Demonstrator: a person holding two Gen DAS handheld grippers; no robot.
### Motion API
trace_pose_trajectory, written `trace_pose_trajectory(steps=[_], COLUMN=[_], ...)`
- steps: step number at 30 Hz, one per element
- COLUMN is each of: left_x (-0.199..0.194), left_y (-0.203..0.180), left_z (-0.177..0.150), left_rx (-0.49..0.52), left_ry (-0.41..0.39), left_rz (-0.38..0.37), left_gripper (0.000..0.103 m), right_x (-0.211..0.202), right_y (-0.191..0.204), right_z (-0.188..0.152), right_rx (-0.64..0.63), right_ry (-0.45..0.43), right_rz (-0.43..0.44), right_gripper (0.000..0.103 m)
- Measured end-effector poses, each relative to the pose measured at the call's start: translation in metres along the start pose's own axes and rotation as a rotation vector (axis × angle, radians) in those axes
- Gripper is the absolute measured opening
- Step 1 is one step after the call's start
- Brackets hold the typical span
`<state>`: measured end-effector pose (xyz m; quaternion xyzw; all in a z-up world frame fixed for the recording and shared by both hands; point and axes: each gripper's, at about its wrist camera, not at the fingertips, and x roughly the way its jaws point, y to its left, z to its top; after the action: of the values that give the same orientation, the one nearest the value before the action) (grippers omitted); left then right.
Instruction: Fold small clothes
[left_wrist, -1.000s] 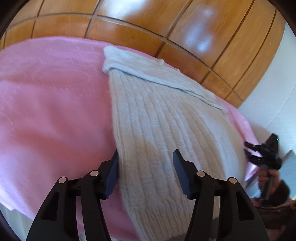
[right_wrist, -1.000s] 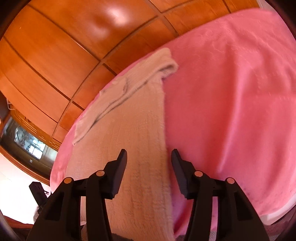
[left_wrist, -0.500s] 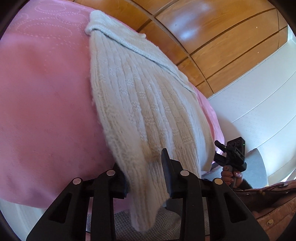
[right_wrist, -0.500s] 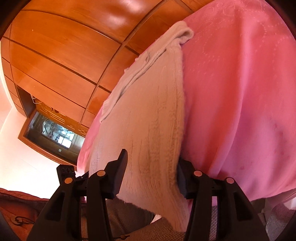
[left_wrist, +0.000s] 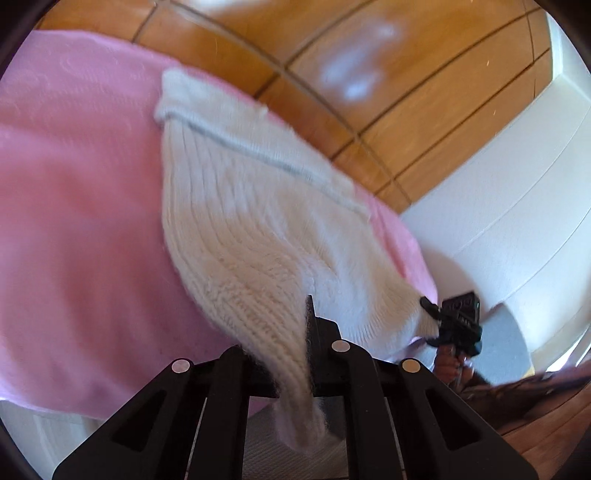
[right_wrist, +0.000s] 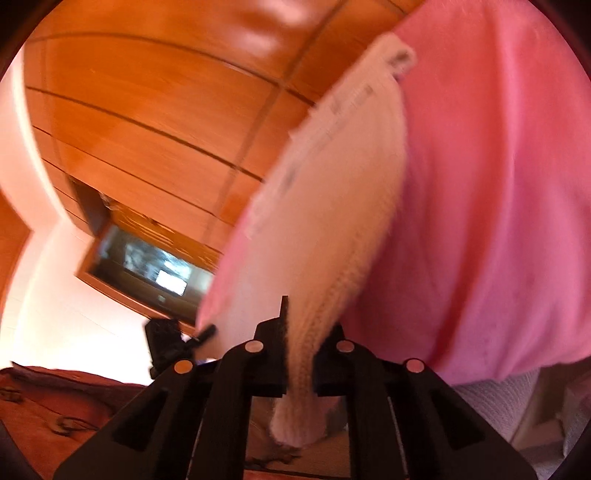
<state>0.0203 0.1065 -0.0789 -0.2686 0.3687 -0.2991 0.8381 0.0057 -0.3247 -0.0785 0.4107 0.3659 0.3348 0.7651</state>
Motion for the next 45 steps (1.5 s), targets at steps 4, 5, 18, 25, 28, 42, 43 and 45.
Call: trace_pose_trajectory(steps=[4,5,18,25,28,42,43,45], left_x=[-0.014,-0.018,-0.084,-0.104,-0.108,-0.031,-0.025,-0.010], left_y=[-0.027,-0.033,-0.063,-0.079,-0.082,0.003,0.009,0.019], left_z=[0.004,0.005,0.036,0.033,0.035,0.101,0.106,0.117], left_rx=[0.081,0.090,0.048,0.038,0.036,-0.220,-0.238,-0.251], left_ry=[-0.046,-0.057,-0.173,-0.130,-0.114,-0.106,-0.104,-0.103], left_rz=[-0.036,-0.049,-0.328,-0.382,-0.441,-0.378,-0.380,-0.335], left_gripper=[0.005,0.005,0.005,0.005,0.005,0.005,0.005,0.005], right_x=[-0.013,-0.014,-0.062,-0.086,-0.091,-0.042,-0.037,-0.024], right_y=[0.019,0.024,0.091,0.103,0.102,0.047,0.044,0.037], right_z=[0.012,0.013,0.021,0.007,0.004,0.075,0.083,0.099], right_rx=[-0.044,-0.059,-0.224,-0.204,-0.204,-0.036,-0.029,-0.009], right_ry=[-0.068,-0.075,-0.213,-0.235,-0.243,-0.244,-0.243,-0.236], right_rz=[0.059,0.071,0.319,0.390,0.453,0.420,0.402,0.371], right_gripper=[0.007,0.007,0.007,0.007,0.007,0.009,0.009,0.009])
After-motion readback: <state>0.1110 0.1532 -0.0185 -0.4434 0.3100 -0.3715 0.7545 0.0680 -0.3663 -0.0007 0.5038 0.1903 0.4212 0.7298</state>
